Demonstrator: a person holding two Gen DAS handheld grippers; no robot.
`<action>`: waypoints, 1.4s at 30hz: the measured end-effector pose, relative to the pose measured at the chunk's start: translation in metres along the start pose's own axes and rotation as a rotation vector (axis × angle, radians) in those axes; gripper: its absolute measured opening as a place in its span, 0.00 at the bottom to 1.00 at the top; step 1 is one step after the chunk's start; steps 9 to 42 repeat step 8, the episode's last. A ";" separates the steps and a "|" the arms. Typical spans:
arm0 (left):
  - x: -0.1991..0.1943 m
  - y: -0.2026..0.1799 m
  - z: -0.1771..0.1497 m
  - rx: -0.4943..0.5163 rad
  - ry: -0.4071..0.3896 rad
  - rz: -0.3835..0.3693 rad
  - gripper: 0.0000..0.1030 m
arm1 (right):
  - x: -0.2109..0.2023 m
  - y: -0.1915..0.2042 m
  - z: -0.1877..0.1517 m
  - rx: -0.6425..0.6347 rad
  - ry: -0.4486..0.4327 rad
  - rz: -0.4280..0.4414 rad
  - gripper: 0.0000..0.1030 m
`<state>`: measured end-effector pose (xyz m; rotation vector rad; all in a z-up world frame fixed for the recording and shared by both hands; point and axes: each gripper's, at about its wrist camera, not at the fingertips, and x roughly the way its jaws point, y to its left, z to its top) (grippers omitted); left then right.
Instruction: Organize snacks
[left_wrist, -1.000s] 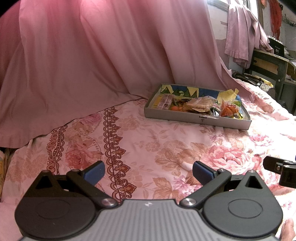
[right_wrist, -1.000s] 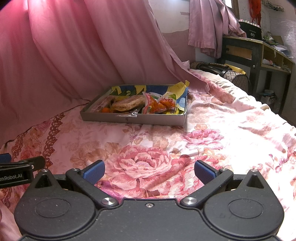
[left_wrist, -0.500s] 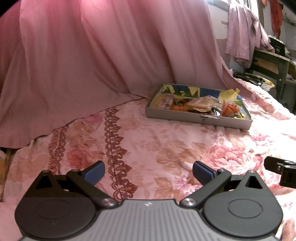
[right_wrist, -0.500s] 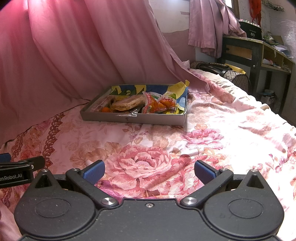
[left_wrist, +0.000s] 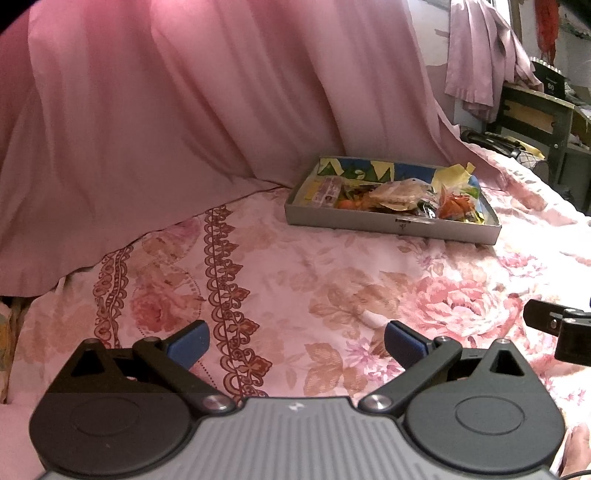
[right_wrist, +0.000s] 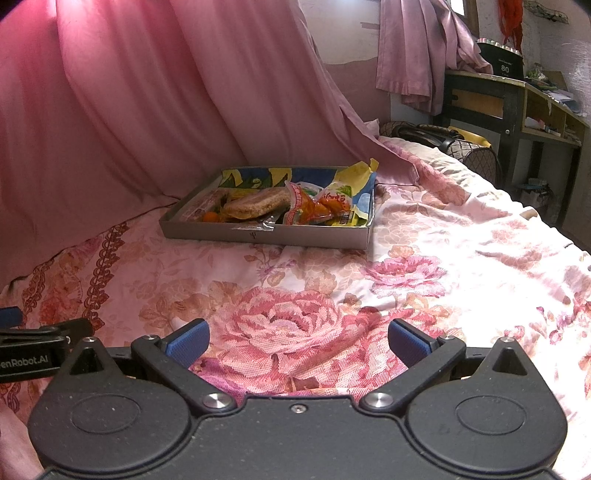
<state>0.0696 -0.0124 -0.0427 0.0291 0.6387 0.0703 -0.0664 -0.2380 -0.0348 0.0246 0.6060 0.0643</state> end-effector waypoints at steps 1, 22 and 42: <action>0.000 0.000 0.001 0.000 -0.001 -0.001 1.00 | 0.000 0.000 0.000 0.001 0.000 0.000 0.99; 0.000 -0.001 0.001 0.001 0.001 0.002 1.00 | 0.000 0.001 0.000 0.000 0.001 -0.001 0.99; 0.000 -0.001 0.001 0.001 0.001 0.002 1.00 | 0.000 0.001 0.000 0.000 0.001 -0.001 0.99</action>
